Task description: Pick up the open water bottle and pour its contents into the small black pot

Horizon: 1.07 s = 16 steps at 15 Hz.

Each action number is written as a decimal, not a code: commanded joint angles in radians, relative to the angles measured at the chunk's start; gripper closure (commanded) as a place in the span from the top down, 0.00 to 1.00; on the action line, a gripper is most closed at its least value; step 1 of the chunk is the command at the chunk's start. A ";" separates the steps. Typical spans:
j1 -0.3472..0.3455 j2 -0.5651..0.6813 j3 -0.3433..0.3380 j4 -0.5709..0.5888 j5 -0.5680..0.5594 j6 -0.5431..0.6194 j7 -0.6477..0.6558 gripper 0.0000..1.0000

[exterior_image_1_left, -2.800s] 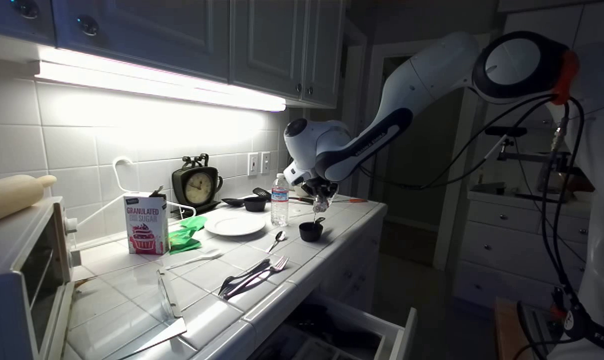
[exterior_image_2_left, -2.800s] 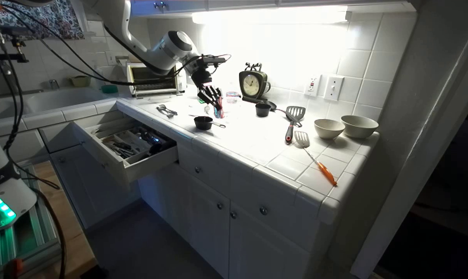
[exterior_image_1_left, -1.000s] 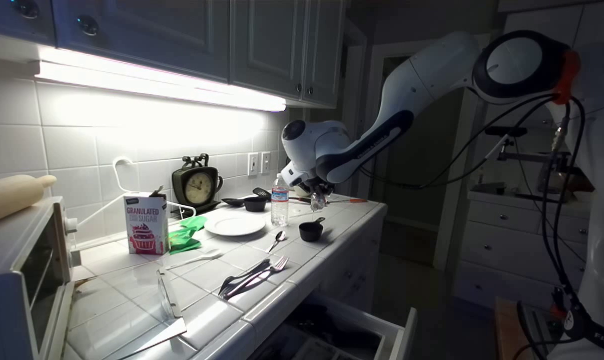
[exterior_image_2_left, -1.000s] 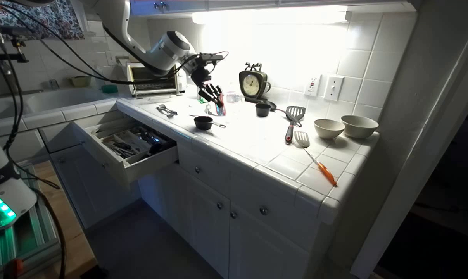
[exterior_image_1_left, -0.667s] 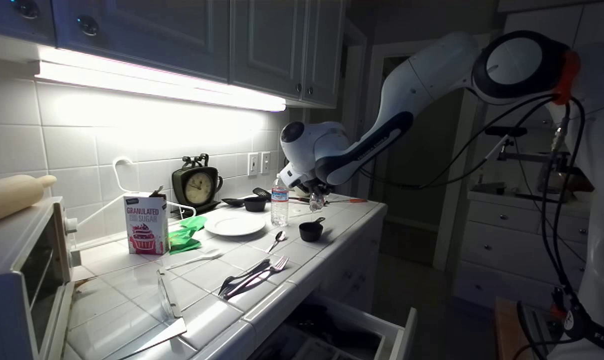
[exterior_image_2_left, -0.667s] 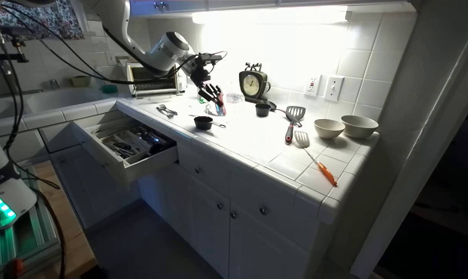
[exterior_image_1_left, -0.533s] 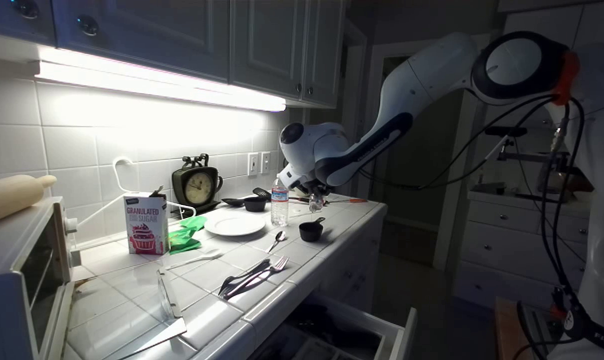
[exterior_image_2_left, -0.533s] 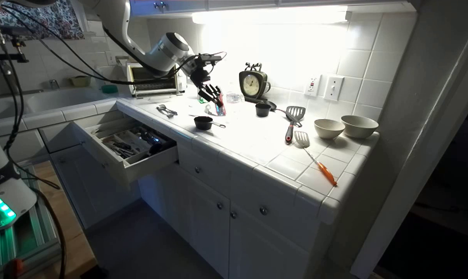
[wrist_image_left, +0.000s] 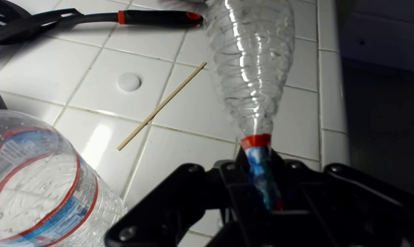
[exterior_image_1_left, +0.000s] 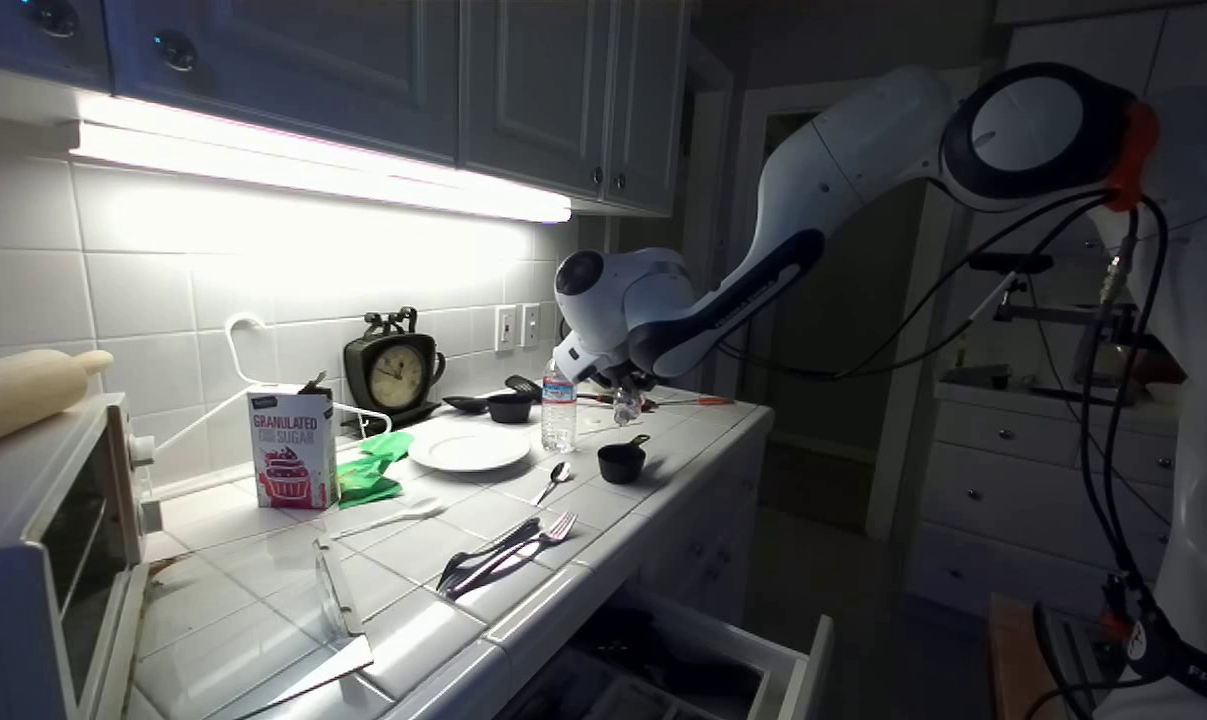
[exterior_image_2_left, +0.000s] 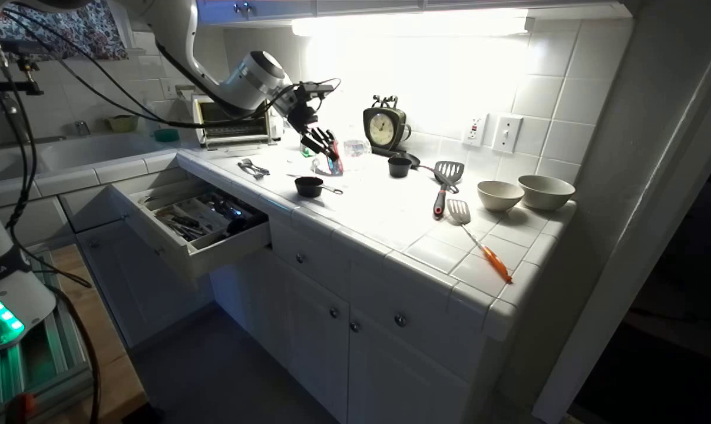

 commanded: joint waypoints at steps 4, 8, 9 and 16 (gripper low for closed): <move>0.012 -0.012 0.009 -0.033 -0.077 -0.002 0.037 0.02; 0.018 -0.016 0.011 -0.044 -0.111 -0.009 0.046 0.02; 0.019 -0.017 0.011 -0.047 -0.120 -0.009 0.049 0.02; 0.022 -0.022 0.014 -0.062 -0.169 -0.016 0.059 0.02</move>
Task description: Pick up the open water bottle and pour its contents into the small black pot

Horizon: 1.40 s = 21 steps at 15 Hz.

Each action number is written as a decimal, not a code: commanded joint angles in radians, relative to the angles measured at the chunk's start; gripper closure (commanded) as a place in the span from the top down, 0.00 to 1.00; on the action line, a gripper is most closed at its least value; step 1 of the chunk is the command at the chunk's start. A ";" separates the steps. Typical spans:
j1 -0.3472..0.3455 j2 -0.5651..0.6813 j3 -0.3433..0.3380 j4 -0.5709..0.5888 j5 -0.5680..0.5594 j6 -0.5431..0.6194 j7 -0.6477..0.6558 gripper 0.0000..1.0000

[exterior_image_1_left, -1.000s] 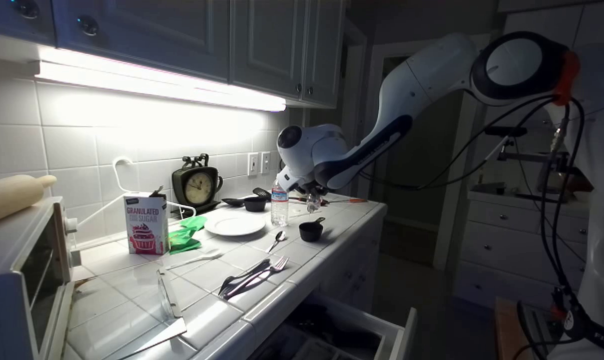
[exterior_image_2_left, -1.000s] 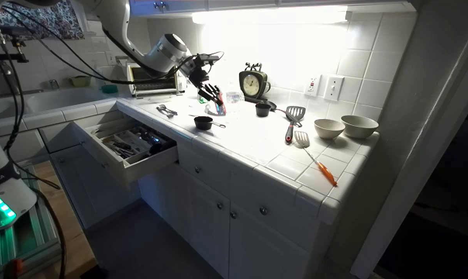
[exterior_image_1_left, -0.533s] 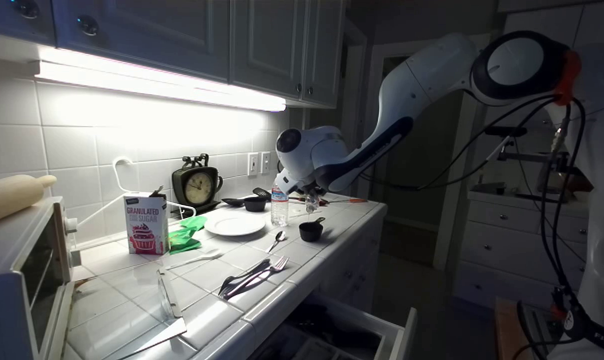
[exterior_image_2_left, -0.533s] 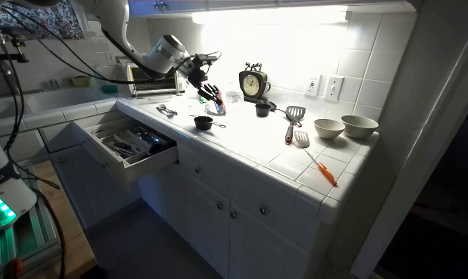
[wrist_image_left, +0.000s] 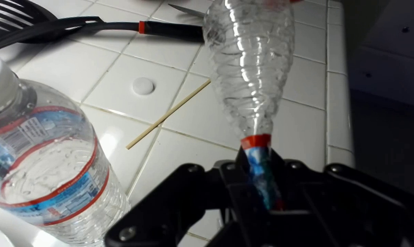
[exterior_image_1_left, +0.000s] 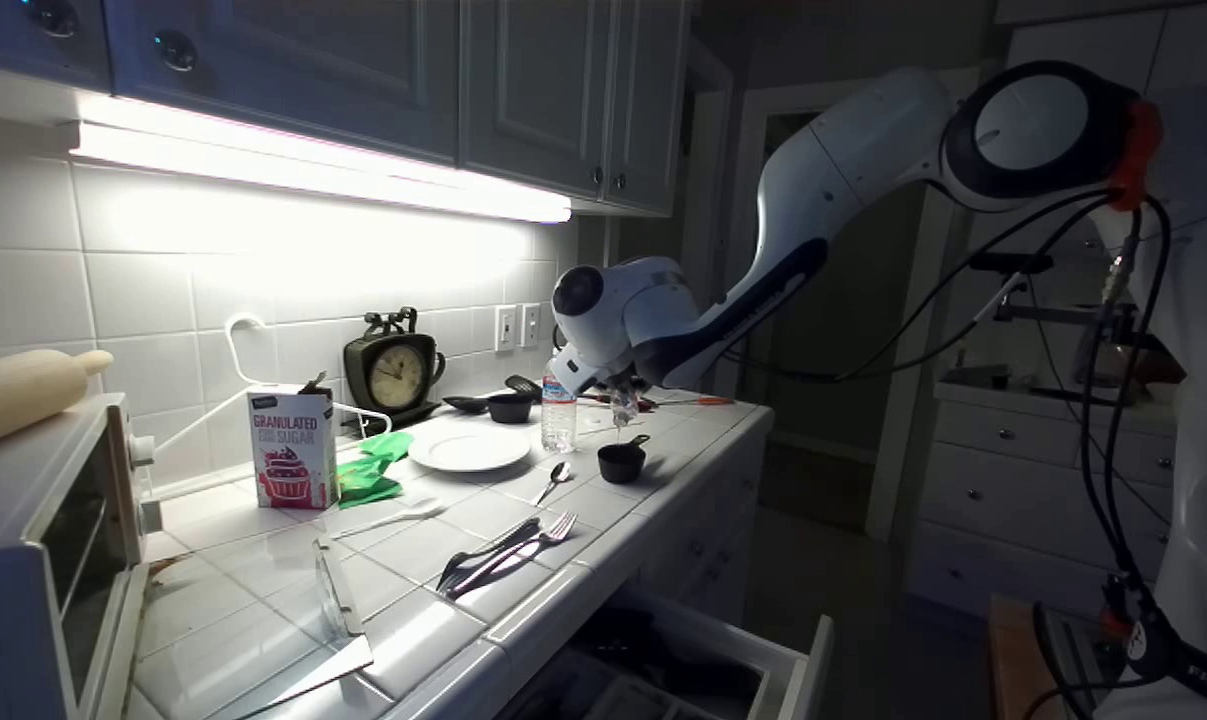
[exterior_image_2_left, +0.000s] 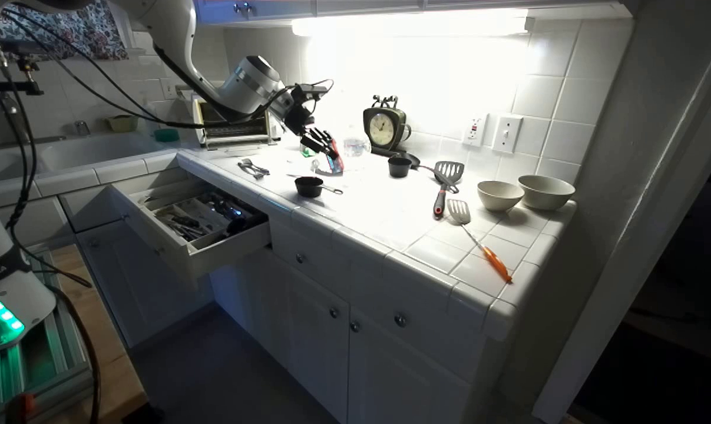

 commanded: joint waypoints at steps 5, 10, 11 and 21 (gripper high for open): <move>0.011 -0.026 0.008 -0.040 -0.071 -0.027 0.034 0.02; 0.021 -0.032 0.012 -0.056 -0.095 -0.044 0.039 0.02; 0.023 -0.033 0.013 -0.061 -0.098 -0.049 0.039 0.02; 0.037 -0.041 0.022 -0.087 -0.160 -0.095 0.077 0.02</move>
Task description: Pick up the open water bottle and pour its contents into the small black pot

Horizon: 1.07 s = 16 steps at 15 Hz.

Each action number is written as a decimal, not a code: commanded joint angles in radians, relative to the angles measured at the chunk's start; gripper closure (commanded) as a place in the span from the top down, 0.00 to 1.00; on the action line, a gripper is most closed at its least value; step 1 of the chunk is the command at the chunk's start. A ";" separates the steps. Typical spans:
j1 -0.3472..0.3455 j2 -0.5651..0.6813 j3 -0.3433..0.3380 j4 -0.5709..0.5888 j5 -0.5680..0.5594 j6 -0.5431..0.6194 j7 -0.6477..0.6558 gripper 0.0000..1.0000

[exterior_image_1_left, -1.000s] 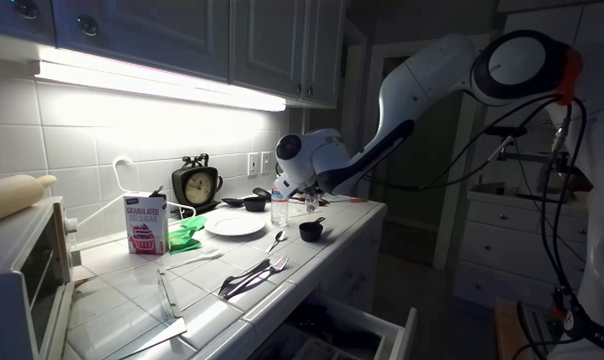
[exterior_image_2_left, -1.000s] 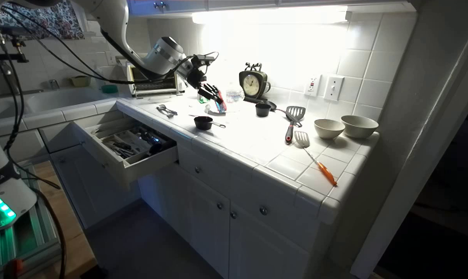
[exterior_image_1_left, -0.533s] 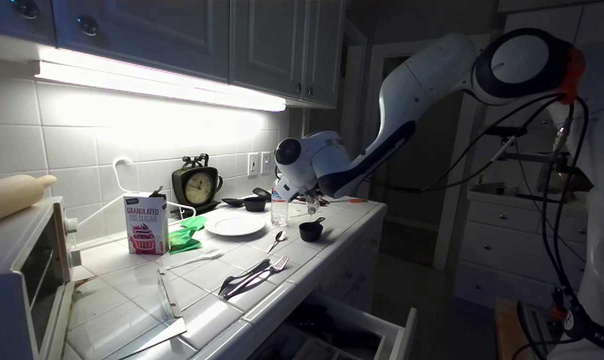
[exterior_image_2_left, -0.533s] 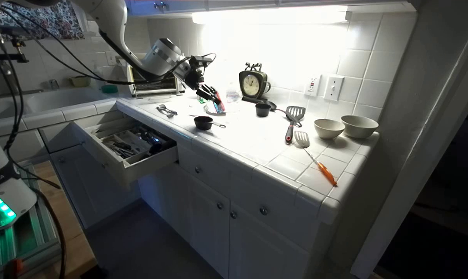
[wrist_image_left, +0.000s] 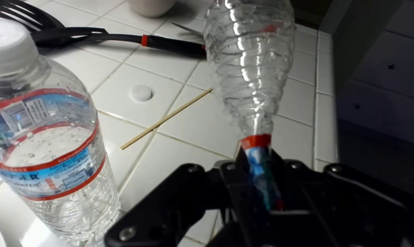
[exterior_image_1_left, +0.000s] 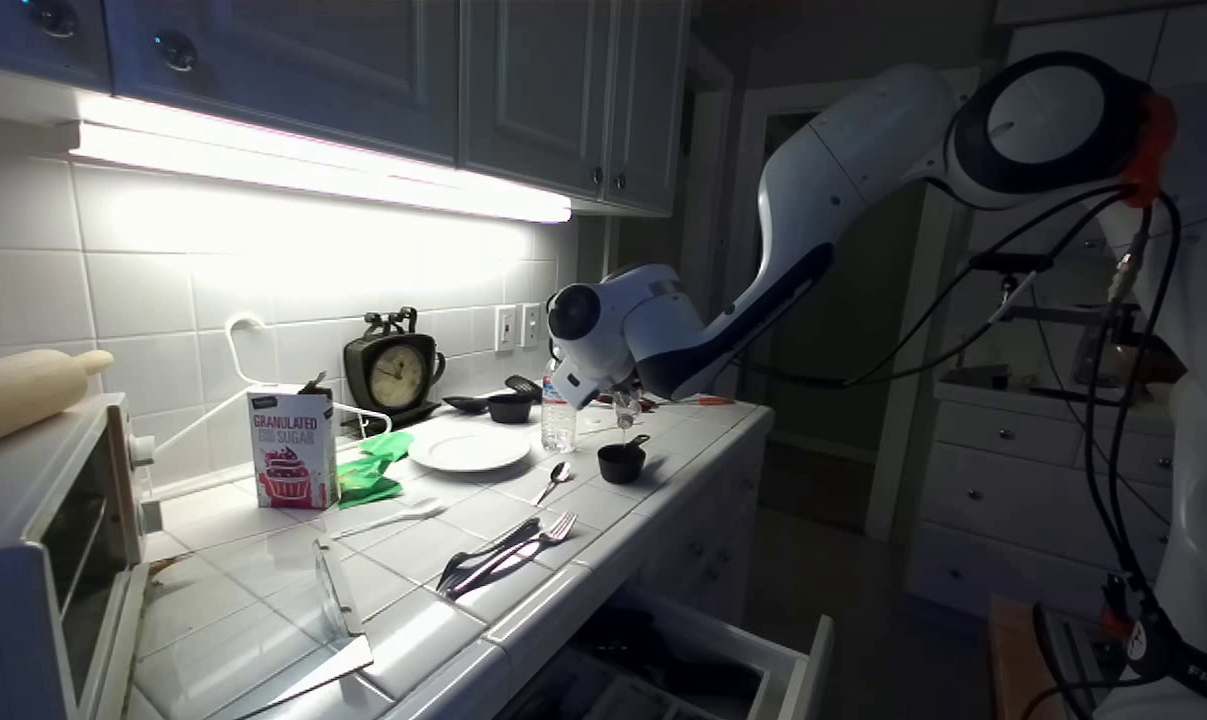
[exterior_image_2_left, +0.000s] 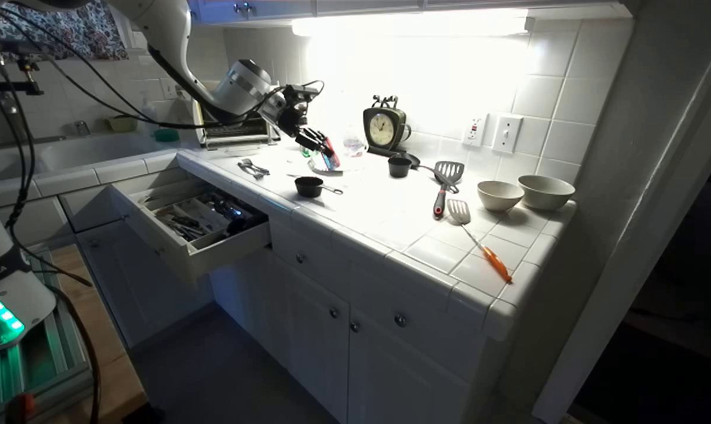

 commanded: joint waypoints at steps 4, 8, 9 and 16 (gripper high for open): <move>0.011 -0.034 0.010 -0.053 -0.095 -0.036 0.075 0.02; 0.013 -0.035 0.014 -0.058 -0.121 -0.044 0.098 0.02; 0.013 -0.034 0.014 -0.058 -0.128 -0.046 0.102 0.02; 0.018 -0.040 0.018 -0.079 -0.174 -0.060 0.141 0.02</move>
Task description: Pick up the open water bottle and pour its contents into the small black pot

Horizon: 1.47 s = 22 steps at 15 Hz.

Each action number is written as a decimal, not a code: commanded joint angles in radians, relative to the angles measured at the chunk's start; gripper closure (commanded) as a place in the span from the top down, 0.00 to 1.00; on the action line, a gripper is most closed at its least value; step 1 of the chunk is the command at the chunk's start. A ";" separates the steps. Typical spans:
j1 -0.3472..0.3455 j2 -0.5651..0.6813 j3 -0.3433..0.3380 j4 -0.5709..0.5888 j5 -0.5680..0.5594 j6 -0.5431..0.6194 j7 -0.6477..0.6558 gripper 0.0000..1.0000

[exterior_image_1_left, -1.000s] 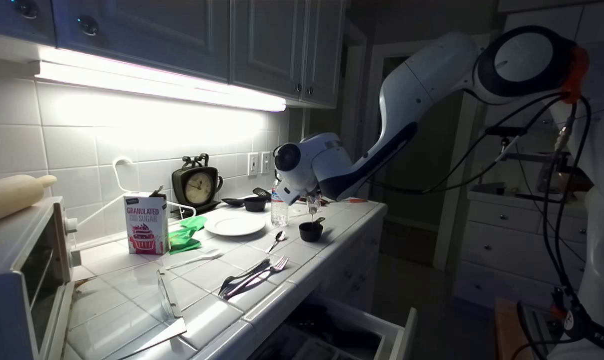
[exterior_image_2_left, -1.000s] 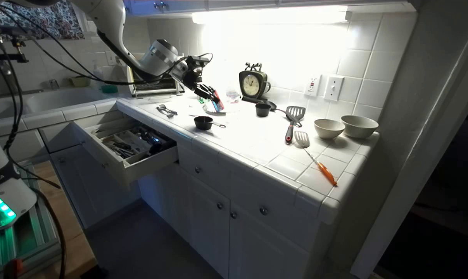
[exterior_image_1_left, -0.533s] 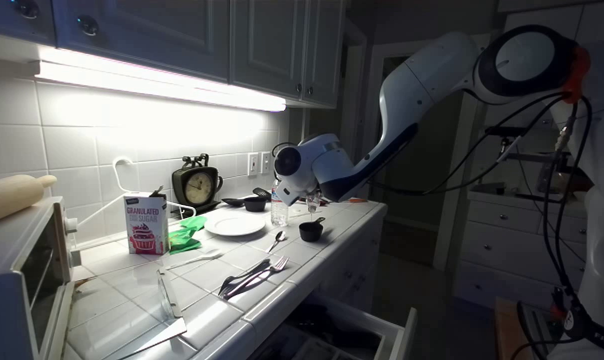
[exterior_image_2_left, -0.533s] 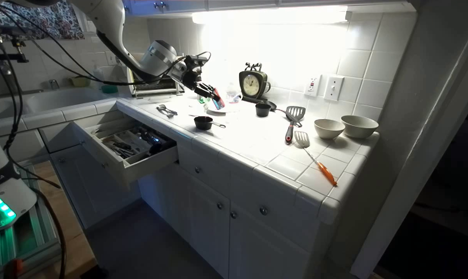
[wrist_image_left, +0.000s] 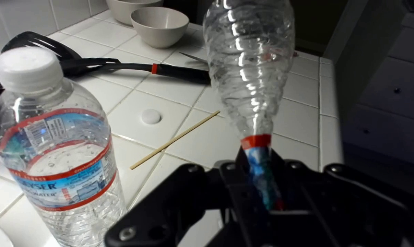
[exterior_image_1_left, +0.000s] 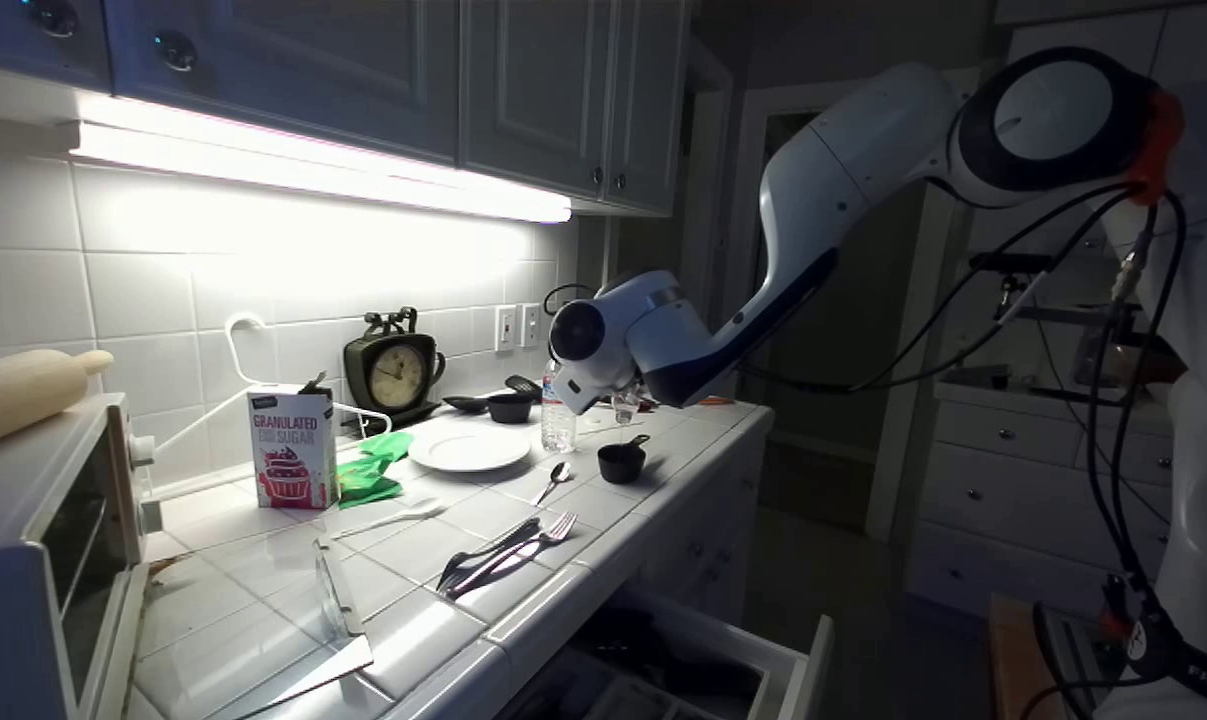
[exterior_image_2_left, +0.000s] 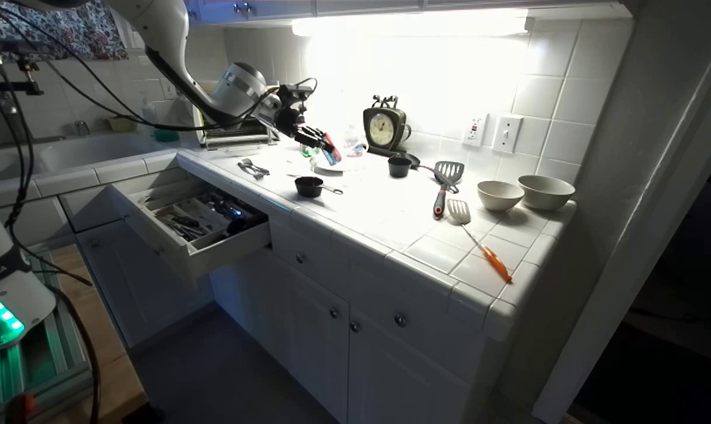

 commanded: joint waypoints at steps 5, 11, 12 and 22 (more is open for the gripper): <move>0.011 -0.041 0.014 -0.063 -0.093 -0.046 0.077 0.02; 0.016 -0.050 0.021 -0.082 -0.139 -0.054 0.105 0.02; 0.017 -0.052 0.022 -0.084 -0.146 -0.057 0.111 0.02; 0.029 -0.060 0.030 -0.111 -0.220 -0.092 0.162 0.02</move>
